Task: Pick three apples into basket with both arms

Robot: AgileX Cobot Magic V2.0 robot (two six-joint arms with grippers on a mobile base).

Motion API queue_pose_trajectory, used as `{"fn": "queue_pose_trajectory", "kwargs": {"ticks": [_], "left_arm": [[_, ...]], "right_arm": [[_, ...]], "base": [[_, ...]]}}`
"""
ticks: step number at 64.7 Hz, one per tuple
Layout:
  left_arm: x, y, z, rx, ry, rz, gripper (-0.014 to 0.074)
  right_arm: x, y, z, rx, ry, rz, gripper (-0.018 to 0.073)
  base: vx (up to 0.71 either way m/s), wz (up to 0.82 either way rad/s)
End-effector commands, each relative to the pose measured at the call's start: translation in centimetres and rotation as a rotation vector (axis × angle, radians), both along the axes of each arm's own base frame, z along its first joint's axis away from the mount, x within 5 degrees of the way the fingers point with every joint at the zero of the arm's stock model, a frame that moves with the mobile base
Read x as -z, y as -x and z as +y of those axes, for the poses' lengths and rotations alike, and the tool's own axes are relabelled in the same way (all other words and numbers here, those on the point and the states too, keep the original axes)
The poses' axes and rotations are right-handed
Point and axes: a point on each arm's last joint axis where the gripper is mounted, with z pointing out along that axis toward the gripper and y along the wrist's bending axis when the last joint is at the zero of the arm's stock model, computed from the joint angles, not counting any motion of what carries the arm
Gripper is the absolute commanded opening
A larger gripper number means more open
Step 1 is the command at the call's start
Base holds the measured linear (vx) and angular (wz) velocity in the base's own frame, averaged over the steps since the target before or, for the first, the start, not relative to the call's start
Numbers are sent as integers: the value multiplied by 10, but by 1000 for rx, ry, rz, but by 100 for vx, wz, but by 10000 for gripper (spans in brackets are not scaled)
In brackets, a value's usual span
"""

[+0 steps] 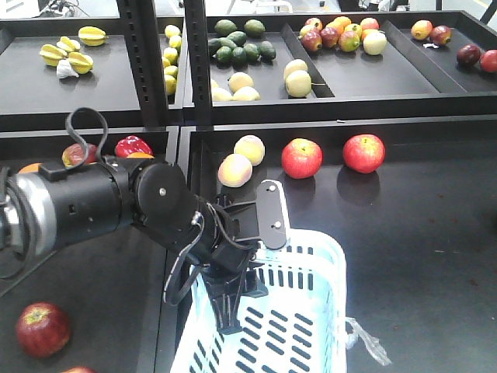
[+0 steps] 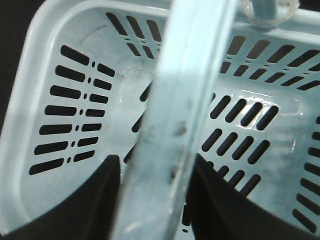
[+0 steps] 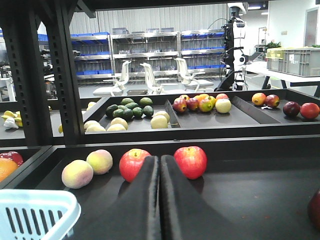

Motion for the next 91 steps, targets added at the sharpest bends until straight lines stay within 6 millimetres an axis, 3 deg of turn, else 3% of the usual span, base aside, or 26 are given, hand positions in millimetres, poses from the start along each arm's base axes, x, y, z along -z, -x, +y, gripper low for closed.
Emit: {"fn": "queue_pose_trajectory", "kwargs": {"ticks": [1, 18, 32, 38, 50, 58, 91], "left_arm": [[-49, 8, 4, 25, 73, -93, -8], [-137, 26, 30, -66, 68, -162, -8], [-208, 50, 71, -225, 57, -307, -8], [-227, 61, 92, -320, 36, -349, -8], [-246, 80, 123, -486, 46, -402, -8], [-255, 91, 134, -530, 93, -414, -8], [-261, 98, 140, -542, 120, -423, -8]], "right_arm": [[-2, 1, 0, -4, 7, -69, -9], [-2, 1, 0, -4, 7, -69, -9], [-2, 1, 0, -4, 7, -69, -9], [-2, 1, 0, -4, 7, -69, -9], [-2, 1, 0, -4, 7, -69, -9], [-2, 1, 0, -4, 7, -69, -9], [-2, 1, 0, -4, 7, -69, -9]], "base": [[0, 0], [0, 0], [0, 0], [0, 0], [0, 0], [0, 0], [0, 0]]}}
